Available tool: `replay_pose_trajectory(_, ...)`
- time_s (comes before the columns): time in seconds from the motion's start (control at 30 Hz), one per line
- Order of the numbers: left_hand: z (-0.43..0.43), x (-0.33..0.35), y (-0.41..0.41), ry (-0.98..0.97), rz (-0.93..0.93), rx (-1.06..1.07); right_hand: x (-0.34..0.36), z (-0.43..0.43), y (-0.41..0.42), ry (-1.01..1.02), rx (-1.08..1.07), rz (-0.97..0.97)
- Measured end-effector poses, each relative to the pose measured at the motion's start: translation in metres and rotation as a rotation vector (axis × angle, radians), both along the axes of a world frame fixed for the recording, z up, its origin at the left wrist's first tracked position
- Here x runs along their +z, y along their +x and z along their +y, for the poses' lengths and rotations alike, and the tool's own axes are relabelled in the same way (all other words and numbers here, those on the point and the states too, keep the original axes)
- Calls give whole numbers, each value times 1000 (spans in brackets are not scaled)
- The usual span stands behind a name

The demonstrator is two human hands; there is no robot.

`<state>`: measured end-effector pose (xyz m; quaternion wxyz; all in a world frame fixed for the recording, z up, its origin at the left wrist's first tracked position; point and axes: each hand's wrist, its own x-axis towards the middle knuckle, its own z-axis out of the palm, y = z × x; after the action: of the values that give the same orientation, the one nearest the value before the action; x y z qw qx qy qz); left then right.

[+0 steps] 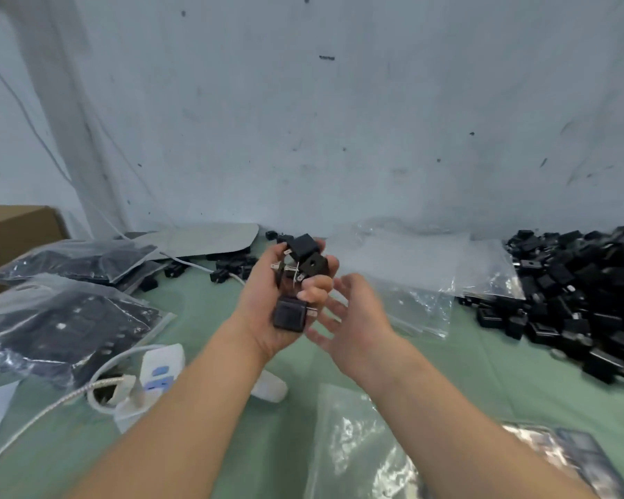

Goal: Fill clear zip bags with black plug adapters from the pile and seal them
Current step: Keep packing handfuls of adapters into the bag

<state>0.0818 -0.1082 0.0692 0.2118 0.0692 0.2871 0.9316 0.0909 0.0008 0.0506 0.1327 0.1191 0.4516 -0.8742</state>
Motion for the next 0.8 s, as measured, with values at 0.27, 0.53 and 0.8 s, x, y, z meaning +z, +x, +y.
replay_pose_trajectory(0.27,27,13,92,-129,92,69,34,9,121,-478,-31,-124)
replay_pose_trajectory(0.53,55,13,145,-385,85,240,44,21,179,-502,-148,-199)
replay_pose_trajectory(0.8,70,8,133,-600,-98,514,33,22,173,-348,-156,-215)
